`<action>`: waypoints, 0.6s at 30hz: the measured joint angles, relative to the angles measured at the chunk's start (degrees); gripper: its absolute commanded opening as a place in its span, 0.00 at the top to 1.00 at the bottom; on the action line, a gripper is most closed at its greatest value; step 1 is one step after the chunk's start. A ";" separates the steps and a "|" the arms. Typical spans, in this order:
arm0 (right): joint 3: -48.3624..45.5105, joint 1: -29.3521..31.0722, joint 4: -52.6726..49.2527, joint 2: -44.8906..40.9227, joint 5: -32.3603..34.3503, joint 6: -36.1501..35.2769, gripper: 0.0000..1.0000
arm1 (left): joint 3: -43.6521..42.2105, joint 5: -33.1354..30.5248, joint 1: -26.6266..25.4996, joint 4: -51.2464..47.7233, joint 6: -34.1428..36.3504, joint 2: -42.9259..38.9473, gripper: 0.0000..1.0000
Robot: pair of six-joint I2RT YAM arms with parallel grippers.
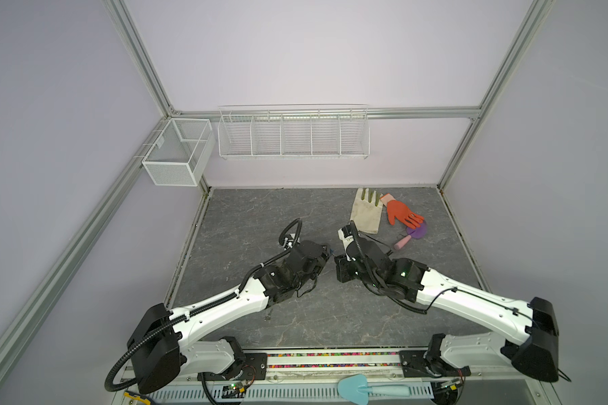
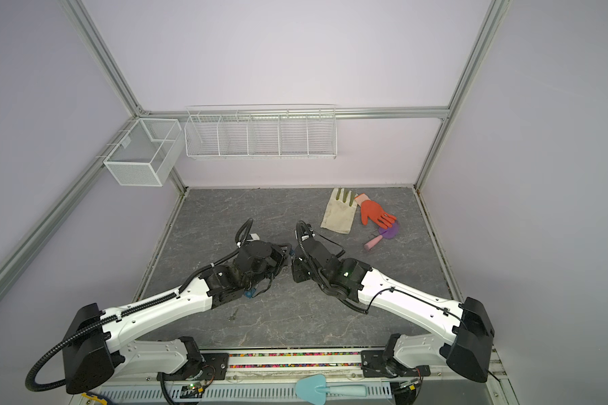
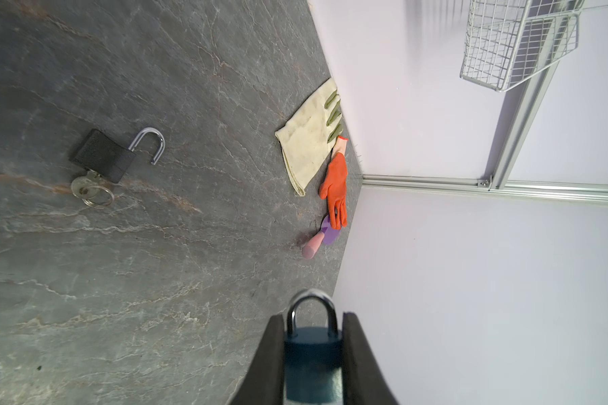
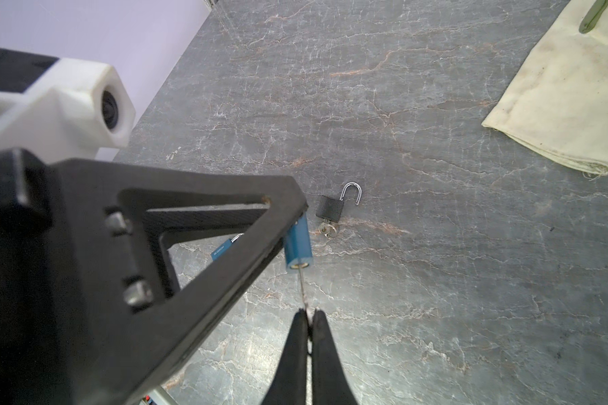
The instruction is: Unlock with the key
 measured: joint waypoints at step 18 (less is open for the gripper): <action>1.05 -0.66 -1.64 -0.92 -2.97 2.84 0.93 | 0.44 -1.99 -1.60 -1.33 0.48 -0.83 0.99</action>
